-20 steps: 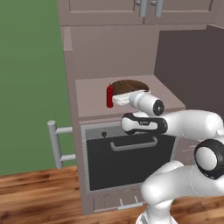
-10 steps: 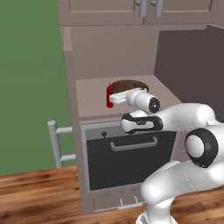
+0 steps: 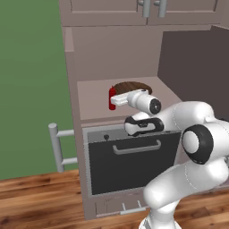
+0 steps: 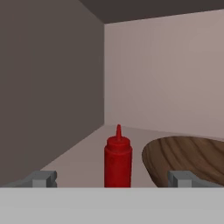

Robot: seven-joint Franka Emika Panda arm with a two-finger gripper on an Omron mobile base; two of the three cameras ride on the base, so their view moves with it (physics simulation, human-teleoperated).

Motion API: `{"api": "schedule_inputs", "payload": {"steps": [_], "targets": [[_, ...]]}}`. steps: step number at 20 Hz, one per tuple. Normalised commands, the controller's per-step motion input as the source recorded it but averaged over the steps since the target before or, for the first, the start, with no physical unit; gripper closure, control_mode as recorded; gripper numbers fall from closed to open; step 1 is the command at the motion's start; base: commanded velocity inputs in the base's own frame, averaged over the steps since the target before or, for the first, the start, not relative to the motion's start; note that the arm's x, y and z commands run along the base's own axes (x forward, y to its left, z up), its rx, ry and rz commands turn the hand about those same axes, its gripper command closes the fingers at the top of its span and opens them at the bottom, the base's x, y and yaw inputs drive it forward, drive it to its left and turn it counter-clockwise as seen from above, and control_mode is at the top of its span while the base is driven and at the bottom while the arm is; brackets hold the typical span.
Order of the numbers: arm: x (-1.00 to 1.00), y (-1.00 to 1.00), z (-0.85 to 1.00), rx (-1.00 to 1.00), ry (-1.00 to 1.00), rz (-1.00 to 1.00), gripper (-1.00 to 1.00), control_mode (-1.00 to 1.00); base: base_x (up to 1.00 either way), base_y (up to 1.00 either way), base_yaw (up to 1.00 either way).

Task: Open the cabinet. Place the bowl and condiment on the counter. Then place the lime and garlic on the cutting board.

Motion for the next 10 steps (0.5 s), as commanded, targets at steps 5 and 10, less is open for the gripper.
{"api": "schedule_inputs", "payload": {"steps": [5,10], "targets": [[0.16,0.01,-0.09,-0.01,0.0,0.0,-1.0,-1.0,0.0,0.0,0.0],[0.21,0.09,-0.03,-0.01,0.0,0.0,-1.0,-1.0,0.0,0.0,0.0]]}}
